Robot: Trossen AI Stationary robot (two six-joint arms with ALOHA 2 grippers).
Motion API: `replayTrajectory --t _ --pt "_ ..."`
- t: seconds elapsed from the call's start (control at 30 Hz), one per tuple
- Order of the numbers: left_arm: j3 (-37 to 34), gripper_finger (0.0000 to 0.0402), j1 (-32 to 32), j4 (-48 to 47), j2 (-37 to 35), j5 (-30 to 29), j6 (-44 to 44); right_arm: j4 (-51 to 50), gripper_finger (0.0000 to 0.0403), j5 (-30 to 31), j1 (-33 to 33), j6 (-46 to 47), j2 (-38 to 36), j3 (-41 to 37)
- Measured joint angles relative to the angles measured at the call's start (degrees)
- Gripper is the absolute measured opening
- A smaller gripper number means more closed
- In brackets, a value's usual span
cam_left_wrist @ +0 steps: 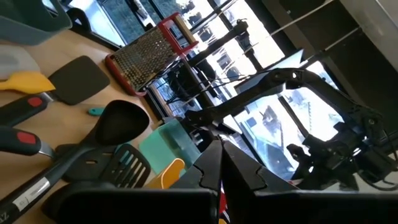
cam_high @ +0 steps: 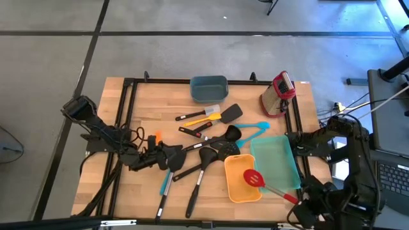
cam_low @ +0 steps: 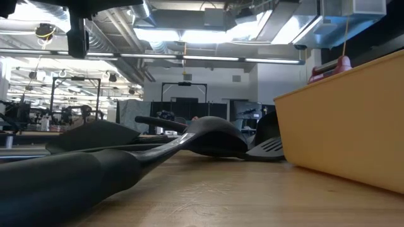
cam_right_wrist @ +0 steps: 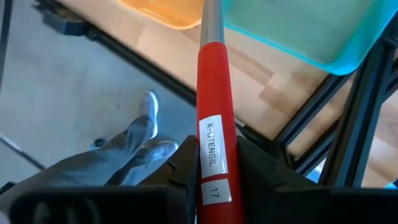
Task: Pick & Place Kitchen Items
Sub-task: Put the red serving spoon into the green bin
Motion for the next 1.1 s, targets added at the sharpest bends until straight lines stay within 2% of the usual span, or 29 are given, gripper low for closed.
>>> replayTrajectory --t 0.37,0.5,0.6,0.9,1.1 --pt "0.01 0.0001 0.02 -0.55 0.12 0.00 0.77 0.02 0.0079 1.03 1.84 0.02 -6.38 0.62" --pt "0.01 0.0001 -0.27 -1.03 0.17 0.01 0.77 0.04 0.0079 0.59 2.81 -0.14 -8.61 -1.62" --pt "0.01 0.0001 -0.54 -1.51 0.17 0.06 0.75 -0.01 0.0079 -0.88 3.57 0.44 -10.82 -4.43" --pt "0.01 0.0001 -0.83 -1.57 0.19 0.04 0.69 0.01 0.0079 -0.24 4.14 0.95 -22.46 -15.94" --pt "0.01 0.0001 -1.58 -1.70 0.19 0.27 -0.10 0.11 0.0078 -3.02 2.69 1.98 -28.94 -23.84"
